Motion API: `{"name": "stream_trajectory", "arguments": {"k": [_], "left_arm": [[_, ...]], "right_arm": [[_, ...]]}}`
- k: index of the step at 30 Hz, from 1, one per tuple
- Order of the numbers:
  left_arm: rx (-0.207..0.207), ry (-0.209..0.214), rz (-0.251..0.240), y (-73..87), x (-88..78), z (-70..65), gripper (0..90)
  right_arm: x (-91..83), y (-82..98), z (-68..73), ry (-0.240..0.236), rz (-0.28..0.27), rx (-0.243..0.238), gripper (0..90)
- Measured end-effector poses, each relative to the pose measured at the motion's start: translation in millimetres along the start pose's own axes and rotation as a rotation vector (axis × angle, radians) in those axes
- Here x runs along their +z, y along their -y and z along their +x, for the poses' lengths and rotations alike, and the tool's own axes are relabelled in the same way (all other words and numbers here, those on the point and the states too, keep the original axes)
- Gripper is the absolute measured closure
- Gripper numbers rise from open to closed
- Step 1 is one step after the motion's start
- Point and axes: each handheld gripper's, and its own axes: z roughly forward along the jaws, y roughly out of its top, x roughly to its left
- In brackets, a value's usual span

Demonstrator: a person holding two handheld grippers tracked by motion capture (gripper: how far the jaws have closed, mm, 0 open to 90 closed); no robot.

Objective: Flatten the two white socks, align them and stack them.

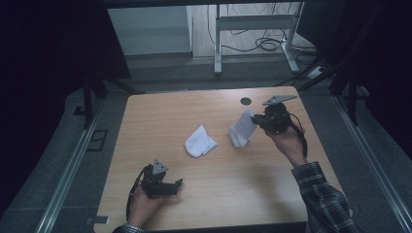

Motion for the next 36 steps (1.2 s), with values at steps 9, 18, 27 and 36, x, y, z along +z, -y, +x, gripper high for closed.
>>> {"name": "stream_trajectory", "arguments": {"k": [9,18,27,36], "left_arm": [[0.0,-0.002,-0.002,-0.1,0.2,0.0,9.9],[0.0,-0.002,-0.002,-0.1,0.3,0.1,9.9],[0.0,-0.002,-0.001,-0.1,0.2,0.0,9.9],[-0.002,-0.001,0.0,0.0,0.1,-0.2,9.9]], "right_arm": [[-19.0,-25.1,15.8,-0.028,-0.039,-0.022,81.5],[-27.7,-50.8,43.7,-0.086,-0.082,-0.06,81.5],[-44.2,-50.4,31.4,-0.053,-0.094,-0.042,81.3],[-27.8,-6.1,-12.6,0.001,-0.021,0.062,81.1]]}}
